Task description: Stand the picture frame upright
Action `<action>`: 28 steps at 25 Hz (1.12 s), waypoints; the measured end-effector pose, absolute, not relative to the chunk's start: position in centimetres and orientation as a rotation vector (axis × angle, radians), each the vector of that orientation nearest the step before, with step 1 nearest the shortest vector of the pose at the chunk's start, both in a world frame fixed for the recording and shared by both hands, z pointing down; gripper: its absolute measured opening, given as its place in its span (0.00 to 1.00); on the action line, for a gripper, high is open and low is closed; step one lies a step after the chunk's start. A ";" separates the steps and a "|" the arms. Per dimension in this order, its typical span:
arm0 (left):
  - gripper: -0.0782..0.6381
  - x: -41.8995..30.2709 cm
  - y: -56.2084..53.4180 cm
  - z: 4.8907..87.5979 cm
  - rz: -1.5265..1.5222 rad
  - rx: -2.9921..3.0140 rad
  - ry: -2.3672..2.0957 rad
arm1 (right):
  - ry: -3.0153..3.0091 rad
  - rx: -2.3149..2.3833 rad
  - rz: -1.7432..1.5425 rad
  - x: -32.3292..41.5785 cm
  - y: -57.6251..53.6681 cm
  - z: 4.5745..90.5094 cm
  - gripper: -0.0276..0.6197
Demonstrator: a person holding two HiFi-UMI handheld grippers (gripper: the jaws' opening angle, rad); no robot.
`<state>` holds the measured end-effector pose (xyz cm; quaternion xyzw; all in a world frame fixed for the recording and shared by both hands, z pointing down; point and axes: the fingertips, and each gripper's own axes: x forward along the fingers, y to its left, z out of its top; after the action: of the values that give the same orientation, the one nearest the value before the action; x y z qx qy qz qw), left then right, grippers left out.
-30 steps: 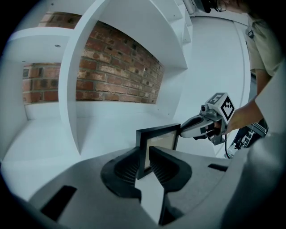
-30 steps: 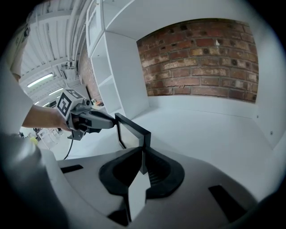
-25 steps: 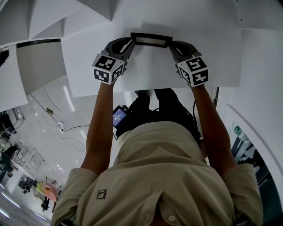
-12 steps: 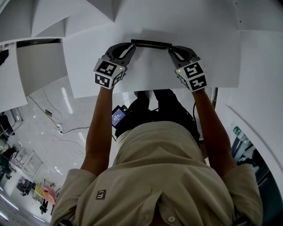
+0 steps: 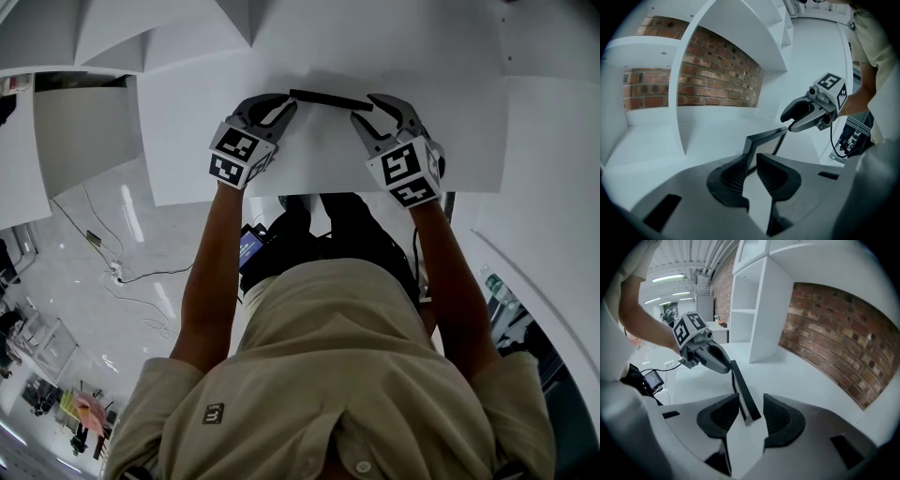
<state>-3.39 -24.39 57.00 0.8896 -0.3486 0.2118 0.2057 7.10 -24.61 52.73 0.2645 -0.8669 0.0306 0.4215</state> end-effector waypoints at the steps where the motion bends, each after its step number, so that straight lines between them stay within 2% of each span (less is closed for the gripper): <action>1: 0.20 -3.4 -24.4 57.0 0.588 2.480 -0.972 | -2.175 0.619 0.037 6.0 -24.7 52.5 0.28; 6: 0.20 -3.4 -24.3 57.1 0.584 2.481 -0.966 | -2.121 0.345 -0.098 0.2 -24.6 53.9 0.28; 10: 0.20 -3.3 -24.3 57.3 0.585 2.478 -0.967 | -2.047 0.220 -0.119 -1.7 -24.6 55.2 0.28; 11: 0.20 -3.3 -24.2 57.4 0.585 2.477 -0.967 | -2.029 0.206 -0.112 -1.7 -24.6 55.5 0.26; 12: 0.20 -3.3 -24.2 57.5 0.584 2.478 -0.967 | -2.016 0.198 -0.102 -1.7 -24.7 55.7 0.17; 13: 0.20 -3.3 -24.3 57.5 0.582 2.479 -0.968 | -2.010 0.196 -0.089 -1.7 -24.7 55.8 0.15; 28: 0.22 -5.4 -26.1 55.4 0.448 2.526 -0.922 | -2.390 0.433 0.161 1.4 -26.7 50.9 0.14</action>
<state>-5.42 -26.12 55.35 0.9067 -0.3308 0.1609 0.2065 1.37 -26.68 50.91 0.1668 -0.9211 0.0619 0.3463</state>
